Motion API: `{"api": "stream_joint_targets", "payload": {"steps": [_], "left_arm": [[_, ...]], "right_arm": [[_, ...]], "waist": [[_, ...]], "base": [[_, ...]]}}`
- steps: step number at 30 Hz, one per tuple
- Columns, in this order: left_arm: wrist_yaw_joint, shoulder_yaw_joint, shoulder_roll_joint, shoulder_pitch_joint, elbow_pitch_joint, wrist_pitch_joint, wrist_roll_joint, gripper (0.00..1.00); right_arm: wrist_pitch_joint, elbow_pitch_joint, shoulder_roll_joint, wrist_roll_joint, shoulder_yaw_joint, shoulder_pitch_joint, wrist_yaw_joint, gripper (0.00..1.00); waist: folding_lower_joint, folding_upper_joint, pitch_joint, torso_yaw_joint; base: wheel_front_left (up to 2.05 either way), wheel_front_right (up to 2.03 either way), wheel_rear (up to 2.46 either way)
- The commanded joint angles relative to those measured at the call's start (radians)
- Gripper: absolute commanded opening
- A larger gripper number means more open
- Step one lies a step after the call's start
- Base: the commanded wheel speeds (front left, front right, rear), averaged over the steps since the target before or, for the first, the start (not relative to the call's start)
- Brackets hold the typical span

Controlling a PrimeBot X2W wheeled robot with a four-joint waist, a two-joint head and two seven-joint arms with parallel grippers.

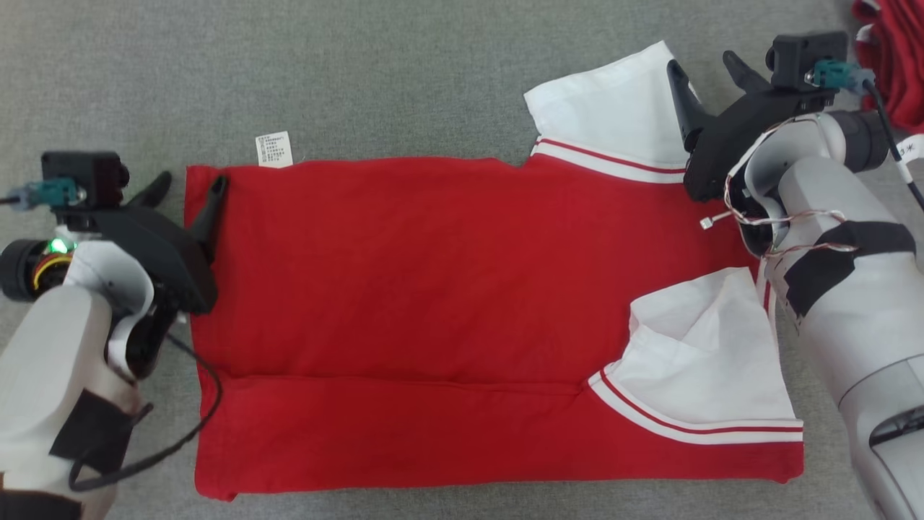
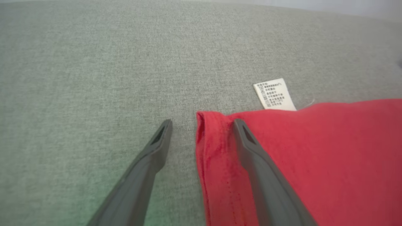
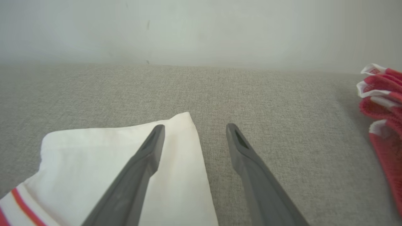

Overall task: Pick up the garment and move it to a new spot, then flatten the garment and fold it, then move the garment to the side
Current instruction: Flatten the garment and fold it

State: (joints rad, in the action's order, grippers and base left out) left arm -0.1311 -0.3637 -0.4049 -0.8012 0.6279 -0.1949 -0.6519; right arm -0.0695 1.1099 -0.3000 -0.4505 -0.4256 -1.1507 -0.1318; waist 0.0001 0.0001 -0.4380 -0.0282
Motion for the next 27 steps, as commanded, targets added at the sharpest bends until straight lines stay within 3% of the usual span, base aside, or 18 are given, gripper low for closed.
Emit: {"api": "stream_joint_targets", "payload": {"steps": [1, 4, 5, 6, 7, 20, 21, 22, 27], "left_arm": [[0.002, -0.002, 0.017, -0.021, 0.011, -0.006, -0.025, 1.0], [0.002, -0.017, 0.024, -0.037, 0.017, -0.017, -0.053, 1.0], [0.002, -0.026, 0.024, -0.04, 0.02, -0.025, -0.056, 0.74], [0.002, -0.033, 0.023, -0.043, 0.024, -0.03, -0.056, 0.23], [0.002, -0.039, 0.022, -0.045, 0.026, -0.034, -0.058, 0.0], [0.004, -0.067, 0.032, -0.064, -0.056, 0.045, -0.03, 0.0], [0.005, -0.069, 0.031, -0.062, -0.062, 0.047, -0.028, 0.0], [0.007, -0.07, 0.031, -0.059, -0.068, 0.049, -0.027, 0.0], [0.016, -0.068, 0.023, -0.045, -0.084, 0.068, -0.024, 0.0]], "right_arm": [[0.006, 0.021, 0.003, -0.009, -0.011, -0.027, 0.003, 1.0], [0.012, 0.053, 0.003, -0.013, -0.026, -0.054, 0.003, 1.0], [0.019, 0.064, 0.003, -0.014, -0.03, -0.063, 0.003, 1.0], [0.028, 0.075, 0.004, -0.015, -0.036, -0.072, 0.003, 1.0], [0.033, 0.082, 0.004, -0.017, -0.04, -0.082, 0.003, 1.0], [0.117, 0.15, -0.013, 0.001, -0.097, -0.155, 0.003, 1.0], [0.136, 0.154, -0.013, 0.006, -0.105, -0.159, 0.003, 0.94], [0.157, 0.159, -0.012, 0.009, -0.111, -0.164, 0.003, 0.0], [0.176, 0.167, -0.021, 0.008, -0.109, -0.207, 0.003, 0.0]], "waist": [[-0.0001, -0.0001, -0.018, 0.009], [-0.0001, -0.0001, -0.032, 0.015], [-0.0001, -0.0001, -0.037, 0.018], [-0.0001, -0.0001, -0.04, 0.021], [-0.0001, -0.0001, -0.044, 0.024], [-0.0001, -0.0001, -0.074, 0.067], [-0.0001, -0.0001, -0.076, 0.068], [-0.0001, -0.0001, -0.078, 0.069], [-0.0001, -0.0001, -0.071, 0.059]], "base": [[0.0, 0.0, 0.0], [0.0, 0.0, 0.0], [0.0, 0.0, 0.0], [0.0, 0.0, 0.0], [0.0, 0.0, 0.0], [0.0, 0.0, 0.0], [0.0, 0.0, 0.0], [0.0, 0.0, 0.0], [0.0, 0.0, 0.0]]}}
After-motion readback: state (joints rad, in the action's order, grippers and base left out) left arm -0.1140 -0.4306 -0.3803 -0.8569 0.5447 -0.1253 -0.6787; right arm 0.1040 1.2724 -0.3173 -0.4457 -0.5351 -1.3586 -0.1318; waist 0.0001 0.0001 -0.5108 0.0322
